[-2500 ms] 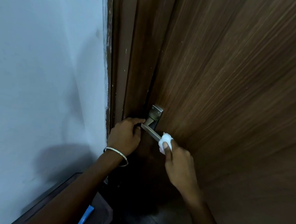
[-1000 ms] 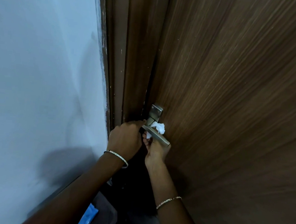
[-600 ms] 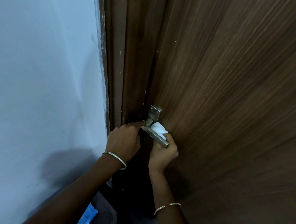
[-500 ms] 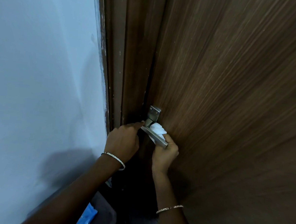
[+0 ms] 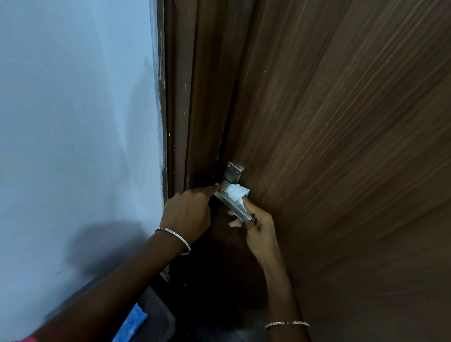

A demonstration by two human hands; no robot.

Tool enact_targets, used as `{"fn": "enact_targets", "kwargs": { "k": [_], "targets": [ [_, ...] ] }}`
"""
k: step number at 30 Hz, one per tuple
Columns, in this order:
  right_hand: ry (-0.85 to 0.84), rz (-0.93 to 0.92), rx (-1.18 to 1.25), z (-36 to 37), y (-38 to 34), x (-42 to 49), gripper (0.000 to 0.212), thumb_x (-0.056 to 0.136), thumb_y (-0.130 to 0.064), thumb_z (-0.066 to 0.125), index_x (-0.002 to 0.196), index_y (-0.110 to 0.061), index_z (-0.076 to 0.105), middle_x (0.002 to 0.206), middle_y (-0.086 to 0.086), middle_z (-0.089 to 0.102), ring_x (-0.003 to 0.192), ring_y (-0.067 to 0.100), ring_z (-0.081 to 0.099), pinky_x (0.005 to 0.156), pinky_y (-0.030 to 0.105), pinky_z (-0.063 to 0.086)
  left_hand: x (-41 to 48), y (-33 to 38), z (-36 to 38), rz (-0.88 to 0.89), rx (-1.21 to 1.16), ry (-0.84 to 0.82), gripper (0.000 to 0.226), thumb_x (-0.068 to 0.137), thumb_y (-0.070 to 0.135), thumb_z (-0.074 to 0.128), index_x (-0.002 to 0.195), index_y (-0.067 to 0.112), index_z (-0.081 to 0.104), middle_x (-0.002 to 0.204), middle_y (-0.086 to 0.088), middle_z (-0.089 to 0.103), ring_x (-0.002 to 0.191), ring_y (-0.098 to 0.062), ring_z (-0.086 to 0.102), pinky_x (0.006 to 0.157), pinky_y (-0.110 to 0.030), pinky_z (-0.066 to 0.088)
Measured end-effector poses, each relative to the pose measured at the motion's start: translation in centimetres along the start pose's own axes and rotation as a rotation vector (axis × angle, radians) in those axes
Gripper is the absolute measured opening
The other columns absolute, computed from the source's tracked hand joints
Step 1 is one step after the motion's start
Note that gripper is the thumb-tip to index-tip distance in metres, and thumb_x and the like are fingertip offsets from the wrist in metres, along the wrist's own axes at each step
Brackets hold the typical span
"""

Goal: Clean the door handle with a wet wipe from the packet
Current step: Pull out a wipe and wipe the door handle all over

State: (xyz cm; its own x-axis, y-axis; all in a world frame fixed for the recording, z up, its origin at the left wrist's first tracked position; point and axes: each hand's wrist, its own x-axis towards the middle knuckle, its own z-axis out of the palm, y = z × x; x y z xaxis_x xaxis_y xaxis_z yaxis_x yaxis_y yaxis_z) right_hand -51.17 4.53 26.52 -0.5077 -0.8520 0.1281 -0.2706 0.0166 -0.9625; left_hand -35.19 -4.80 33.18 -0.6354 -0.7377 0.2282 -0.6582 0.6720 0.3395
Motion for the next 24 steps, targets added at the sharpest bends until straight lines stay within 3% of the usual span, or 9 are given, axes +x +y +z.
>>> {"fn": "enact_targets", "kwargs": {
  "k": [4,9,11,15,19,24],
  "targets": [
    [-0.089,-0.042,-0.09,-1.1,-1.1,0.1,0.062,0.099,0.013,0.038,0.134,-0.037,0.048,0.101,0.017,0.072,0.075,0.022,0.072,0.072,0.022,0.057,0.0,0.0,-0.1,-0.003,0.002,0.002,0.053,0.088,0.02,0.05,0.139,0.034,0.049,0.114,-0.004,0.072,0.09,-0.034,0.07,0.072,-0.038,0.056],
    [-0.148,0.011,-0.11,-2.1,-2.4,0.3,0.052,0.106,-0.012,0.039,0.129,-0.058,0.043,0.09,0.006,0.073,0.071,0.018,0.072,0.078,0.025,0.058,0.1,-0.1,-0.2,-0.004,0.004,-0.008,0.053,0.089,0.02,0.049,0.14,0.034,0.049,0.117,-0.003,0.071,0.093,-0.034,0.069,0.074,-0.039,0.056],
    [-0.116,0.016,-0.17,-2.2,-2.9,0.3,0.049,0.106,-0.017,0.04,0.125,-0.062,0.045,0.085,0.002,0.073,0.066,0.011,0.07,0.073,0.022,0.057,0.1,0.0,-0.4,-0.014,0.005,-0.026,0.052,0.09,0.021,0.049,0.14,0.035,0.048,0.119,-0.003,0.071,0.095,-0.034,0.069,0.076,-0.04,0.056],
    [-0.115,0.103,-0.211,-2.4,-3.6,0.3,0.048,0.106,-0.018,0.04,0.13,-0.058,0.046,0.081,0.002,0.073,0.064,0.01,0.069,0.066,0.024,0.057,0.1,0.2,-0.6,-0.022,0.026,-0.044,0.054,0.091,0.021,0.047,0.142,0.036,0.044,0.12,-0.003,0.07,0.094,-0.035,0.069,0.075,-0.04,0.056],
    [-0.151,0.236,-0.188,-1.6,-3.1,-0.5,0.065,0.098,0.003,0.037,0.142,-0.044,0.045,0.088,0.007,0.073,0.069,0.017,0.07,0.063,0.023,0.054,0.1,0.0,-0.4,-0.021,0.001,-0.038,0.053,0.092,0.02,0.047,0.142,0.034,0.045,0.117,-0.004,0.071,0.092,-0.034,0.069,0.074,-0.039,0.056],
    [-0.113,0.292,-0.107,-1.4,-2.8,-0.3,0.064,0.098,0.002,0.035,0.134,-0.05,0.048,0.087,0.005,0.074,0.07,0.019,0.071,0.067,0.027,0.053,-0.1,-0.2,-0.1,-0.009,-0.034,-0.039,0.053,0.093,0.02,0.048,0.144,0.034,0.043,0.112,-0.004,0.072,0.089,-0.032,0.07,0.073,-0.038,0.056]
  ]
}}
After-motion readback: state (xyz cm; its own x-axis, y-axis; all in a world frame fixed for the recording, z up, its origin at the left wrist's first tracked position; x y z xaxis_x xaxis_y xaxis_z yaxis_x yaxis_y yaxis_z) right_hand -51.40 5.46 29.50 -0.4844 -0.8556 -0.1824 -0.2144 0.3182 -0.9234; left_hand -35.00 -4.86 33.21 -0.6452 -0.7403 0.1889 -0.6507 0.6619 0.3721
